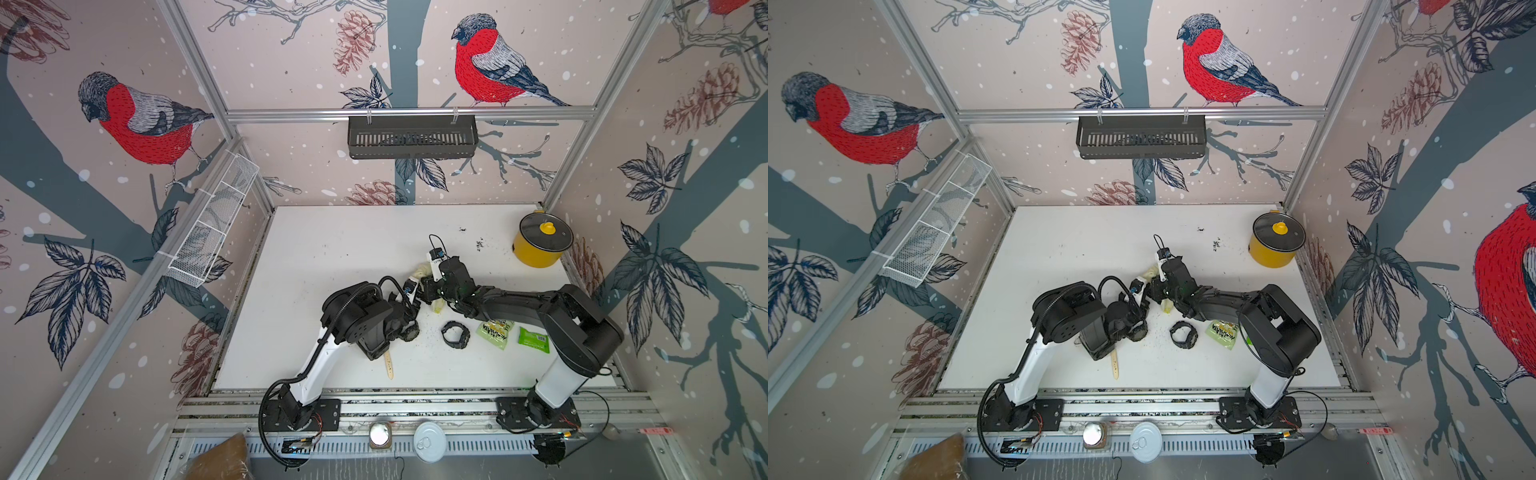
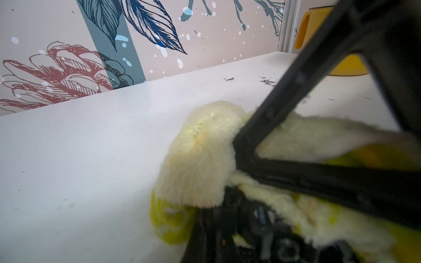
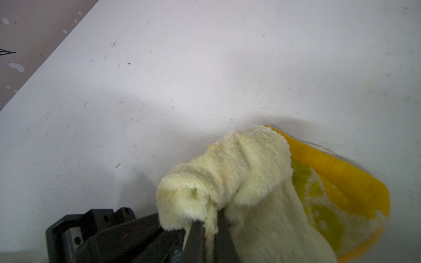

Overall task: Wipe the watch dial
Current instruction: Wipe the dirt from the watch dial.

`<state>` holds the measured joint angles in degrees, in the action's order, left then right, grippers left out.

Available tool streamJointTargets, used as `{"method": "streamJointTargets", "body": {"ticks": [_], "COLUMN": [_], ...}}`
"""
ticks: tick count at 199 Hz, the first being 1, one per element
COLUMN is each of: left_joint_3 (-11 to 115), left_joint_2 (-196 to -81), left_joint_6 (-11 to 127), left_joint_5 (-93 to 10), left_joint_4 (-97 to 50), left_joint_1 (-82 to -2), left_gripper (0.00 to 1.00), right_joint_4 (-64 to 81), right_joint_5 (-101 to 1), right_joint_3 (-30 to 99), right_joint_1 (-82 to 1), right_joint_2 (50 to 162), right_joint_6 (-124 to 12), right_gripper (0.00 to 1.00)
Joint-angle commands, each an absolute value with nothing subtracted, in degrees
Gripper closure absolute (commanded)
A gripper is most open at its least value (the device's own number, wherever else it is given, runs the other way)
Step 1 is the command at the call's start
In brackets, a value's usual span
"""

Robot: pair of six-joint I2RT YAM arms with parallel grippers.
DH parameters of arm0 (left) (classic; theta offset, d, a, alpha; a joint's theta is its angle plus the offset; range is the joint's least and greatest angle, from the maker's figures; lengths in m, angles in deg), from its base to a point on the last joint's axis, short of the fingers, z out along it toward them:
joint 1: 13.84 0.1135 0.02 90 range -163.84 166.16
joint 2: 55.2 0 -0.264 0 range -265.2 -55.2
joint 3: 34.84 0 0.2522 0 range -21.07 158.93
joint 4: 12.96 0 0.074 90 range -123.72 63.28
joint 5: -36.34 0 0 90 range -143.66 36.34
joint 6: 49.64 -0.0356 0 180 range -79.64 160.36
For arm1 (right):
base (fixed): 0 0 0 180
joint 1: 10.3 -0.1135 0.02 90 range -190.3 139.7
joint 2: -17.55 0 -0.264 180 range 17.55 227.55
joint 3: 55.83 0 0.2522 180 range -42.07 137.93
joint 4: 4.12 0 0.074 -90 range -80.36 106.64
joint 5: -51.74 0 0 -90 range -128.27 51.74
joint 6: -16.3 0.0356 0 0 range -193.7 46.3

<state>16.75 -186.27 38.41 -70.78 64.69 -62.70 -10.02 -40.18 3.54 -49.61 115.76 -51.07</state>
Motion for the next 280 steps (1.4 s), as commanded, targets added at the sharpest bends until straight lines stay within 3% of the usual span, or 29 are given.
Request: {"method": "streamJointTargets", "body": {"ticks": [1,42,120,198,280], "left_joint_3": [16.9,16.9,16.8,16.9,19.8], "left_joint_2": [-187.0,-187.1,-187.3,-187.6,-187.0], "left_joint_6": [36.8,37.0,36.7,36.2,38.0], "left_joint_5": [-61.8,-62.0,-61.5,-62.0,-70.7], "left_joint_4": [68.7,68.7,69.0,69.3,63.3], "left_joint_1": [-63.5,-63.5,-63.5,-63.8,-65.3], "left_gripper": [1.00,1.00,1.00,1.00,1.00], "right_joint_4": [2.7,3.0,4.0,-0.2,-5.4], "right_joint_5": [-40.6,-40.9,-42.6,-44.4,-44.0], "right_joint_3": [1.0,-6.1,-3.1,7.3,-8.5], "right_joint_1": [-47.9,-41.1,-40.6,-45.9,-48.8], "right_joint_2": [115.7,109.5,94.5,110.2,103.9], "right_joint_6": [-50.2,-51.9,-54.6,-59.7,-55.2], "right_gripper": [0.98,0.98,0.98,0.98,0.98]}}
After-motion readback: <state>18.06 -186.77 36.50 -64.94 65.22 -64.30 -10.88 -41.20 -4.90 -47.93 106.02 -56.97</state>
